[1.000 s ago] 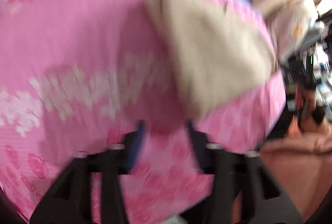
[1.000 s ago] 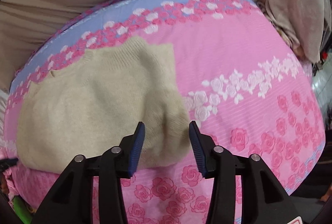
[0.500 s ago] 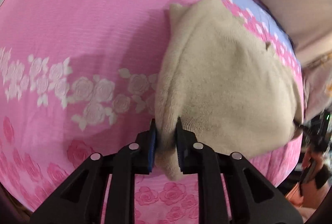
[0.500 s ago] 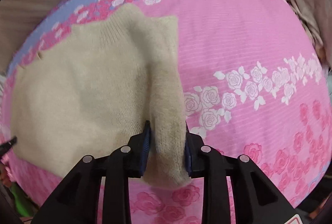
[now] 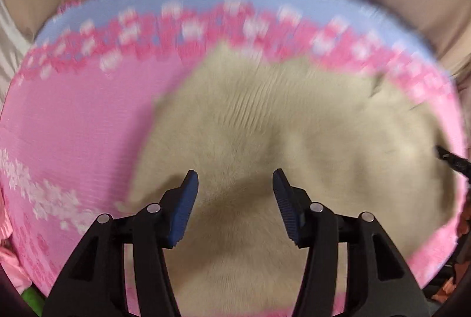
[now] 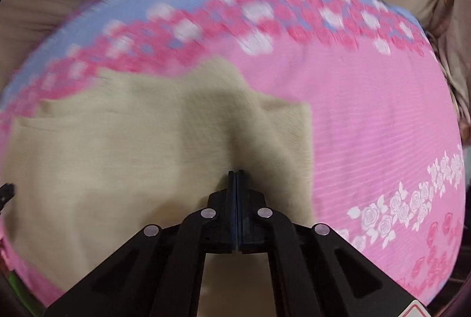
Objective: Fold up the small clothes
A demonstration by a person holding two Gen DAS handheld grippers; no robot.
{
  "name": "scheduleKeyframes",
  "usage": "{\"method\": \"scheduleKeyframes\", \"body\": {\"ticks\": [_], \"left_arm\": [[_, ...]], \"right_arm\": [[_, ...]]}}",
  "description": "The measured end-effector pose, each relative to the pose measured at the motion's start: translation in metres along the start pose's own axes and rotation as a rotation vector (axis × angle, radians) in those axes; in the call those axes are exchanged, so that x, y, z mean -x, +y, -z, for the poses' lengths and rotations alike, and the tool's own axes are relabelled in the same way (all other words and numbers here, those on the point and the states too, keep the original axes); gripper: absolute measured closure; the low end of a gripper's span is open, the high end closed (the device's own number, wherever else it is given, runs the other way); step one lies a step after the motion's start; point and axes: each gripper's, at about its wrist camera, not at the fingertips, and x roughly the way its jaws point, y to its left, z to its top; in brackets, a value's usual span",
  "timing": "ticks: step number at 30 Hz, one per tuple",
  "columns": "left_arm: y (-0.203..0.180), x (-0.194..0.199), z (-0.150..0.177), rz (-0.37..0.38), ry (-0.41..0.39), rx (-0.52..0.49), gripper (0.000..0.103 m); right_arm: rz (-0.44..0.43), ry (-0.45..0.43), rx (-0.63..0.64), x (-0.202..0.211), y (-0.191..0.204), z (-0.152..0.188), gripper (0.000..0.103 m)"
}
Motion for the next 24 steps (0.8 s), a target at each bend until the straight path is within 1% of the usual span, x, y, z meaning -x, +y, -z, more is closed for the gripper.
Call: {"method": "scheduleKeyframes", "body": {"ticks": [1,2,3,4,5,7,8,11,12,13,14,16,17,18,19,21,23,24], "left_arm": [[-0.003,-0.005,0.000,-0.012,-0.001,-0.002,0.050],[-0.003,-0.003,0.002,-0.023,-0.019,-0.005,0.050],[-0.005,0.000,0.002,-0.030,-0.024,-0.011,0.050],[-0.004,0.002,0.002,-0.032,-0.020,-0.008,0.049],[-0.003,0.003,0.002,-0.027,-0.015,0.003,0.049],[-0.004,0.004,0.001,-0.025,-0.007,0.025,0.049],[-0.004,0.005,0.002,-0.025,-0.004,0.030,0.049],[-0.009,0.008,0.005,-0.041,0.005,0.020,0.049],[-0.010,0.010,0.007,-0.038,0.005,0.018,0.049],[-0.011,0.010,0.006,-0.035,0.005,0.021,0.048],[-0.012,0.011,0.008,-0.028,0.004,0.023,0.048],[-0.014,0.012,0.011,-0.034,0.007,0.014,0.048],[-0.015,0.013,0.013,-0.036,0.006,0.010,0.048],[-0.016,0.013,0.015,-0.037,0.006,0.010,0.047],[-0.015,0.016,0.018,-0.038,0.006,0.015,0.045],[-0.009,0.022,0.022,-0.021,-0.003,0.035,0.040],[0.007,0.031,0.030,0.033,-0.022,0.101,0.029],[0.017,0.035,0.035,0.064,-0.033,0.145,0.026]], "right_arm": [[0.005,-0.013,-0.010,0.010,-0.001,-0.001,0.103],[-0.004,-0.045,-0.015,0.024,0.000,-0.001,0.102],[-0.032,-0.083,-0.012,0.036,0.001,0.001,0.099],[-0.044,-0.103,-0.004,0.040,0.000,0.004,0.099],[-0.025,-0.085,0.015,0.031,-0.001,0.007,0.099],[0.044,0.032,0.015,0.001,-0.008,0.015,0.100],[0.024,-0.005,-0.010,0.009,-0.011,0.019,0.102],[-0.043,-0.097,-0.071,0.057,-0.012,0.032,0.101],[-0.062,-0.113,-0.075,0.066,-0.012,0.040,0.101],[-0.061,-0.104,-0.063,0.067,-0.009,0.046,0.101],[-0.041,-0.073,-0.035,0.059,-0.006,0.056,0.101],[-0.007,0.005,-0.011,0.031,-0.004,0.072,0.101],[-0.021,-0.018,-0.023,0.030,-0.008,0.077,0.103],[-0.024,-0.026,-0.042,0.039,-0.008,0.078,0.103],[-0.026,-0.021,-0.057,0.046,-0.008,0.078,0.103],[-0.052,-0.066,-0.071,0.065,-0.007,0.079,0.098],[-0.032,-0.087,-0.045,0.075,-0.006,0.082,0.097],[-0.016,-0.089,-0.044,0.076,-0.009,0.084,0.093]]}}
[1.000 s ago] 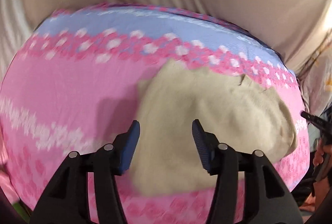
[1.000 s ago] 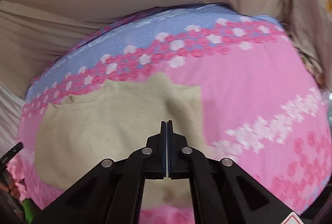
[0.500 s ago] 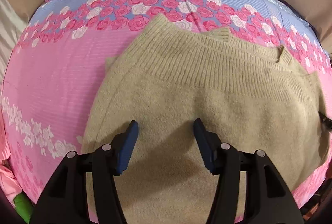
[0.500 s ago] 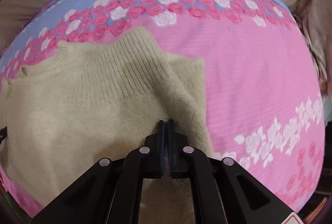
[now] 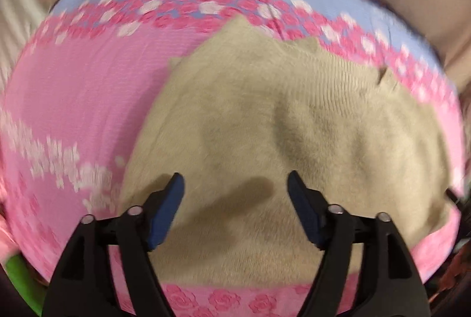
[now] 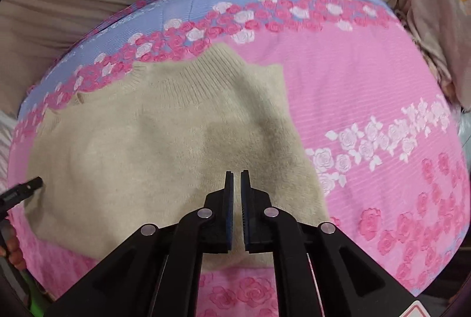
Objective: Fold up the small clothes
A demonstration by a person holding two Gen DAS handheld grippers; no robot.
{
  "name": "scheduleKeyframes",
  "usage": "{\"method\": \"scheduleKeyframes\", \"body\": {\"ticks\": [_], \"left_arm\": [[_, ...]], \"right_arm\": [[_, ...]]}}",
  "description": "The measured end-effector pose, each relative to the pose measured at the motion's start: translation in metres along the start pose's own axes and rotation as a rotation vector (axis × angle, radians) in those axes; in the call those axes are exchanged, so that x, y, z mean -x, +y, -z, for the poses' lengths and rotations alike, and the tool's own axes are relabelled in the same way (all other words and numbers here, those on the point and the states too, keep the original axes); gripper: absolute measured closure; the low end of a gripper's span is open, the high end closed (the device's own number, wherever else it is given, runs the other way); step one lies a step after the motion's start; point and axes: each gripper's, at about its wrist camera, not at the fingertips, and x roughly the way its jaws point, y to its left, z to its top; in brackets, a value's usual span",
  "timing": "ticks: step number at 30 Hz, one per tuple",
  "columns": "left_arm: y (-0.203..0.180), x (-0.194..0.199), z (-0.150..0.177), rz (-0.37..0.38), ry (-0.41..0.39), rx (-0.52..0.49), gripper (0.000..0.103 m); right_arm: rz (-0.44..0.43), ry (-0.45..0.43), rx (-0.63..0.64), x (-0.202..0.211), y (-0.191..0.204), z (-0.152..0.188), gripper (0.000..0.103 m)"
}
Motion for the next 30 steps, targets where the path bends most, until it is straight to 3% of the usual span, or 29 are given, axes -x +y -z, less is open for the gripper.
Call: {"method": "scheduleKeyframes", "body": {"ticks": [2,6,9,12,13,15,16,17,18,21,24,28,30], "left_arm": [[0.034,0.010,0.009,0.065,-0.018,0.135,0.017],[0.094,0.009,0.031,0.104,0.000,0.368,0.013],[0.116,-0.010,0.043,0.212,0.055,0.491,0.013],[0.113,-0.026,0.054,0.327,0.100,0.559,0.011],[0.109,-0.024,0.056,0.322,0.054,0.564,0.011],[0.100,-0.027,0.058,0.394,0.035,0.564,0.042],[0.098,-0.028,0.060,0.370,0.043,0.568,0.065],[0.097,-0.026,0.061,0.338,0.034,0.555,0.075],[0.096,-0.024,0.061,0.348,0.027,0.545,0.082],[0.102,-0.008,0.062,0.390,0.028,0.543,0.088],[0.105,0.013,0.061,0.418,0.044,0.545,0.089],[0.103,0.004,0.072,0.352,0.097,0.526,0.089],[0.103,-0.014,0.079,0.319,0.132,0.548,0.089]], "right_arm": [[0.022,-0.004,-0.030,0.003,-0.012,0.008,0.085],[0.001,-0.003,-0.141,0.000,-0.043,0.021,0.050],[-0.059,0.016,-0.220,-0.009,-0.054,0.028,0.044],[-0.109,0.026,-0.264,-0.015,-0.056,0.031,0.037],[-0.122,0.038,-0.269,-0.019,-0.055,0.032,0.036],[-0.137,0.059,-0.269,-0.026,-0.052,0.034,0.035],[-0.146,0.070,-0.260,-0.030,-0.049,0.034,0.035],[-0.159,0.073,-0.250,-0.032,-0.047,0.034,0.050],[-0.174,0.081,-0.234,-0.033,-0.045,0.033,0.078],[-0.156,0.036,-0.184,-0.014,-0.038,0.029,0.087],[-0.146,-0.022,-0.136,0.018,-0.035,0.026,0.089],[-0.061,0.093,-0.078,-0.017,-0.040,0.039,0.087],[-0.044,0.119,-0.082,-0.025,-0.039,0.046,0.078]]}}
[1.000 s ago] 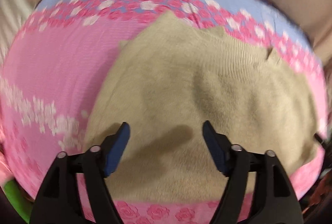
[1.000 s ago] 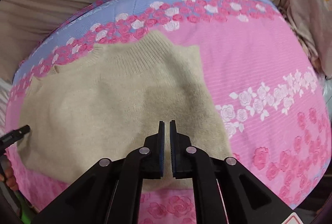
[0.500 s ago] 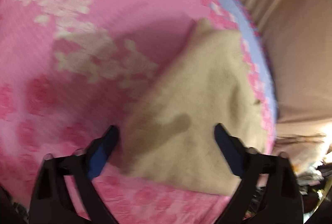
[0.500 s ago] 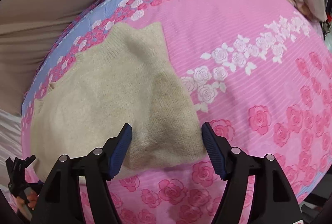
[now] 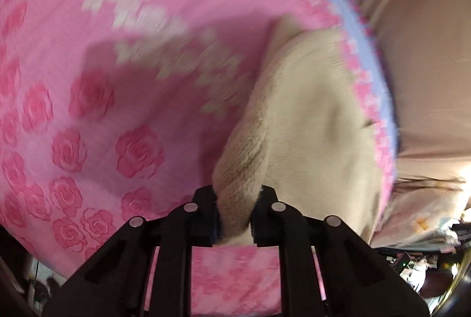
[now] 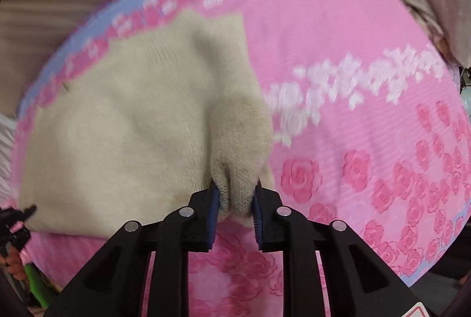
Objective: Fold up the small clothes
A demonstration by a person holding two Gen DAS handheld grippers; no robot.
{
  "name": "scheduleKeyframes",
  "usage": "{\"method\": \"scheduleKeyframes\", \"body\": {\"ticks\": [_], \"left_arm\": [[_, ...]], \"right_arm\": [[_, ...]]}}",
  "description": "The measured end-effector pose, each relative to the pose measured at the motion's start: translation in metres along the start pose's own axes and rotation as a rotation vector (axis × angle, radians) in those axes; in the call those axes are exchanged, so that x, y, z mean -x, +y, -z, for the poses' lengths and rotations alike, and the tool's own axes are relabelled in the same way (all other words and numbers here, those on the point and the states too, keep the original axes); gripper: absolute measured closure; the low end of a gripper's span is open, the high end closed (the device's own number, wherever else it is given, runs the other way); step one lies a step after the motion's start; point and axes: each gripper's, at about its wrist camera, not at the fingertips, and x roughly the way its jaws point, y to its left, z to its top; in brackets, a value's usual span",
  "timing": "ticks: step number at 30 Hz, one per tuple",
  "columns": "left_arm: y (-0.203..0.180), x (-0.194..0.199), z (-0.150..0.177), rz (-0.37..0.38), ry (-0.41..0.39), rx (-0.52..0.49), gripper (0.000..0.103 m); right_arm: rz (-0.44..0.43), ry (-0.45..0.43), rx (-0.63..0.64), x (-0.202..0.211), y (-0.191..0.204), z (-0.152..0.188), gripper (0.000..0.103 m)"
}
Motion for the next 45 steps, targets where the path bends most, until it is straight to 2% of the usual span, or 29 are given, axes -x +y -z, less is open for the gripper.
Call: {"method": "scheduleKeyframes", "body": {"ticks": [3,5,6,10,13,17,18,19,20,23,24,25,26,28,29,30,31,32,33,36,38,39,40,42,44,45], "left_arm": [[-0.005,0.004,0.000,0.007,-0.038,0.002,0.089],[-0.014,0.012,-0.003,0.013,-0.055,-0.013,0.088],[-0.017,0.014,-0.004,0.017,-0.056,-0.017,0.088],[-0.020,0.010,-0.006,-0.015,-0.049,-0.030,0.088],[-0.019,0.007,-0.002,-0.042,-0.051,-0.034,0.087],[-0.022,0.002,-0.001,-0.077,-0.059,-0.052,0.086],[-0.023,0.003,0.000,-0.084,-0.063,-0.059,0.085],[-0.026,0.002,0.000,-0.091,-0.068,-0.064,0.085],[-0.026,0.001,0.001,-0.094,-0.070,-0.067,0.085],[-0.028,0.003,0.001,-0.095,-0.076,-0.063,0.085],[-0.028,0.004,0.001,-0.097,-0.080,-0.064,0.085],[-0.029,0.003,0.001,-0.102,-0.082,-0.067,0.084],[-0.029,0.002,0.001,-0.107,-0.083,-0.068,0.083],[-0.028,-0.003,0.000,-0.118,-0.082,-0.059,0.083],[-0.027,-0.004,0.000,-0.122,-0.081,-0.059,0.082],[-0.027,-0.005,0.000,-0.124,-0.082,-0.057,0.082],[-0.027,-0.005,0.000,-0.123,-0.082,-0.056,0.082],[-0.027,-0.004,-0.001,-0.120,-0.083,-0.057,0.082],[-0.027,-0.005,-0.001,-0.117,-0.082,-0.059,0.081],[-0.024,-0.005,-0.002,-0.108,-0.077,-0.052,0.080],[-0.024,-0.005,-0.002,-0.110,-0.078,-0.057,0.080],[-0.025,-0.005,-0.001,-0.114,-0.080,-0.063,0.080],[-0.027,-0.005,-0.001,-0.118,-0.089,-0.072,0.082],[-0.031,-0.005,0.001,-0.123,-0.101,-0.091,0.085],[-0.037,0.001,0.001,-0.106,-0.121,-0.104,0.089],[-0.040,0.005,0.000,-0.091,-0.134,-0.112,0.090]], "right_arm": [[0.004,-0.062,-0.036,0.020,0.001,-0.002,0.062],[0.061,-0.114,-0.005,0.036,0.003,-0.009,0.062],[0.069,-0.134,0.002,0.041,0.003,-0.012,0.058],[0.037,-0.202,0.011,0.055,0.005,-0.047,0.048],[0.017,-0.164,0.073,0.031,0.022,-0.081,0.047],[0.046,-0.128,0.165,-0.005,0.047,-0.109,0.048],[0.049,-0.115,0.184,-0.013,0.052,-0.114,0.071],[0.056,-0.089,0.204,-0.021,0.057,-0.120,0.099],[0.057,-0.101,0.206,-0.018,0.060,-0.122,0.098],[-0.010,-0.244,0.185,0.024,0.063,-0.132,0.098],[-0.020,-0.281,0.186,0.030,0.063,-0.136,0.098],[-0.009,-0.279,0.197,0.022,0.061,-0.143,0.098],[-0.005,-0.226,0.205,0.005,0.059,-0.149,0.095],[0.018,-0.067,0.175,-0.026,0.047,-0.157,0.093],[0.001,-0.068,0.149,-0.021,0.038,-0.153,0.092],[-0.045,-0.121,0.128,-0.003,0.026,-0.143,0.090],[-0.057,-0.151,0.119,0.011,0.016,-0.132,0.086],[-0.058,-0.171,0.111,0.024,0.005,-0.119,0.071],[-0.068,-0.179,0.107,0.035,-0.008,-0.100,0.064],[-0.088,-0.105,0.118,0.038,-0.028,-0.057,0.064],[-0.077,-0.040,0.128,0.024,-0.028,-0.032,0.065],[-0.065,-0.012,0.139,0.015,-0.025,-0.025,0.079],[-0.021,0.023,0.151,-0.001,-0.021,-0.019,0.088],[0.027,0.013,0.146,-0.010,-0.019,-0.011,0.089],[0.042,-0.014,0.109,0.000,-0.017,-0.015,0.088],[0.039,-0.030,0.100,0.006,-0.016,-0.016,0.084]]}}
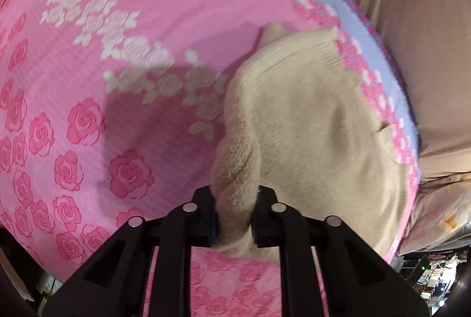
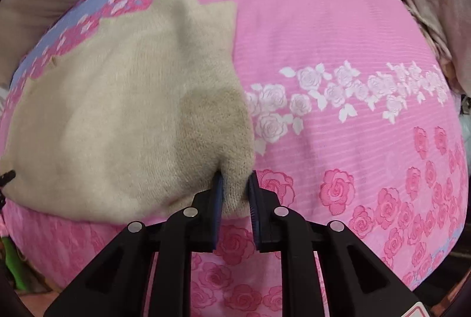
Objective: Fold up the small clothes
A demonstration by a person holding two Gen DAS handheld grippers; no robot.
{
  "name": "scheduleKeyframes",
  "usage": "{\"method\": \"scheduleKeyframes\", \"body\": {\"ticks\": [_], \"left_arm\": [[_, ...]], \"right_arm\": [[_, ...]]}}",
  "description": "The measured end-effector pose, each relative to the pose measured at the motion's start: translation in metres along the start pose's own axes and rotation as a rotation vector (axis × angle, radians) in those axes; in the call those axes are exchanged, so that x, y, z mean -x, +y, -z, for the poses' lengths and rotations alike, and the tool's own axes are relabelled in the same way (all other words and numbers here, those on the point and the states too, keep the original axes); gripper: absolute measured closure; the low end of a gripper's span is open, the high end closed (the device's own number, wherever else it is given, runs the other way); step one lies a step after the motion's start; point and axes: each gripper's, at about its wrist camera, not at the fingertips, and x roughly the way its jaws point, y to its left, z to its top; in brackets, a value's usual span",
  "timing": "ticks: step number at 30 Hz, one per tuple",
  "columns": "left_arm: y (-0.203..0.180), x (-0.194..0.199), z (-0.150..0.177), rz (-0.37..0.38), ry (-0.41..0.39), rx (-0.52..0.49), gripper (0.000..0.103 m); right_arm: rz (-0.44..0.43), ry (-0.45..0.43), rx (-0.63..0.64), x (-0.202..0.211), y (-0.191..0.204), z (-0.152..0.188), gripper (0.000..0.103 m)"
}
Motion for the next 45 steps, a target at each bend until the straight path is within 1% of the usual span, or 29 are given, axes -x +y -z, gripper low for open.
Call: {"method": "scheduleKeyframes", "body": {"ticks": [1,3,6,8,9,11,12,15,17,19,21,22,23,24,25,26,27,28,29,31,33,34,35,36,38,40,42,44,45], "left_arm": [[-0.005,0.008,-0.002,0.025,-0.021,-0.011,0.091],[-0.018,0.026,-0.005,0.070,-0.056,-0.043,0.091],[-0.053,0.056,-0.007,0.123,-0.106,-0.132,0.091],[-0.092,0.082,-0.005,0.178,-0.140,-0.229,0.091],[-0.105,0.088,-0.003,0.196,-0.147,-0.256,0.091],[-0.147,0.105,0.006,0.257,-0.159,-0.359,0.092],[-0.175,0.112,0.015,0.292,-0.160,-0.431,0.092],[-0.230,0.113,0.046,0.350,-0.123,-0.601,0.092],[-0.268,0.097,0.077,0.367,-0.061,-0.727,0.091],[-0.295,0.065,0.110,0.346,0.011,-0.843,0.090],[-0.305,0.023,0.134,0.297,0.074,-0.912,0.085],[-0.306,-0.001,0.145,0.238,0.116,-0.921,0.085],[-0.304,-0.015,0.149,0.206,0.143,-0.901,0.085],[-0.300,-0.022,0.149,0.202,0.173,-0.866,0.085],[-0.293,-0.021,0.147,0.224,0.190,-0.812,0.080],[-0.288,-0.013,0.143,0.248,0.181,-0.778,0.074],[-0.283,-0.005,0.140,0.264,0.166,-0.765,0.055],[-0.277,0.009,0.134,0.269,0.121,-0.753,0.034],[-0.272,0.023,0.128,0.259,0.065,-0.745,0.030],[-0.262,0.044,0.115,0.240,-0.014,-0.739,0.029],[-0.251,0.055,0.105,0.211,-0.046,-0.716,0.028],[-0.241,0.061,0.096,0.187,-0.060,-0.693,0.028],[-0.234,0.063,0.090,0.160,-0.072,-0.680,0.028],[-0.225,0.066,0.085,0.116,-0.094,-0.663,0.028],[-0.213,0.069,0.077,0.058,-0.116,-0.653,0.028],[-0.205,0.071,0.075,0.010,-0.134,-0.653,0.028],[-0.196,0.073,0.075,-0.017,-0.146,-0.656,0.028],[-0.189,0.074,0.075,-0.019,-0.147,-0.654,0.028],[-0.187,0.074,0.074,-0.019,-0.146,-0.650,0.028]], "right_arm": [[-0.008,-0.024,0.002,0.008,0.001,-0.002,0.080],[0.005,-0.069,0.025,0.023,0.003,-0.006,0.077],[0.012,-0.140,0.041,0.042,0.004,-0.016,0.072],[-0.005,-0.179,0.037,0.052,0.002,-0.027,0.067],[-0.015,-0.191,0.031,0.057,0.001,-0.031,0.065],[-0.019,-0.222,0.020,0.065,-0.003,-0.039,0.060],[-0.026,-0.228,0.016,0.068,-0.003,-0.039,0.059],[-0.102,-0.235,-0.031,0.076,-0.017,-0.043,0.059],[-0.135,-0.231,-0.065,0.076,-0.024,-0.041,0.058],[-0.143,-0.221,-0.087,0.072,-0.033,-0.040,0.058],[-0.148,-0.209,-0.105,0.068,-0.039,-0.037,0.058],[-0.148,-0.202,-0.110,0.067,-0.040,-0.036,0.058],[-0.154,-0.199,-0.108,0.068,-0.040,-0.035,0.058],[-0.167,-0.203,-0.102,0.071,-0.038,-0.034,0.057],[-0.178,-0.209,-0.097,0.074,-0.035,-0.034,0.056],[-0.192,-0.217,-0.092,0.078,-0.031,-0.034,0.052],[-0.215,-0.223,-0.087,0.080,-0.027,-0.035,0.047],[-0.252,-0.215,-0.083,0.079,-0.020,-0.037,0.046],[-0.289,-0.195,-0.084,0.076,-0.014,-0.040,0.045],[-0.368,-0.148,-0.091,0.068,0.000,-0.046,0.045],[-0.415,-0.089,-0.103,0.056,0.014,-0.054,0.040],[-0.412,-0.067,-0.097,0.050,0.022,-0.059,0.040],[-0.384,-0.054,-0.093,0.043,0.029,-0.062,0.040],[-0.365,-0.045,-0.088,0.037,0.035,-0.065,0.040],[-0.344,-0.004,-0.089,0.024,0.047,-0.073,0.040],[-0.361,0.009,-0.070,0.019,0.060,-0.081,0.040],[-0.354,0.022,-0.044,0.012,0.075,-0.090,0.040],[-0.346,0.110,-0.010,-0.012,0.092,-0.097,0.040],[-0.320,0.154,-0.012,-0.025,0.097,-0.098,0.046]]}}
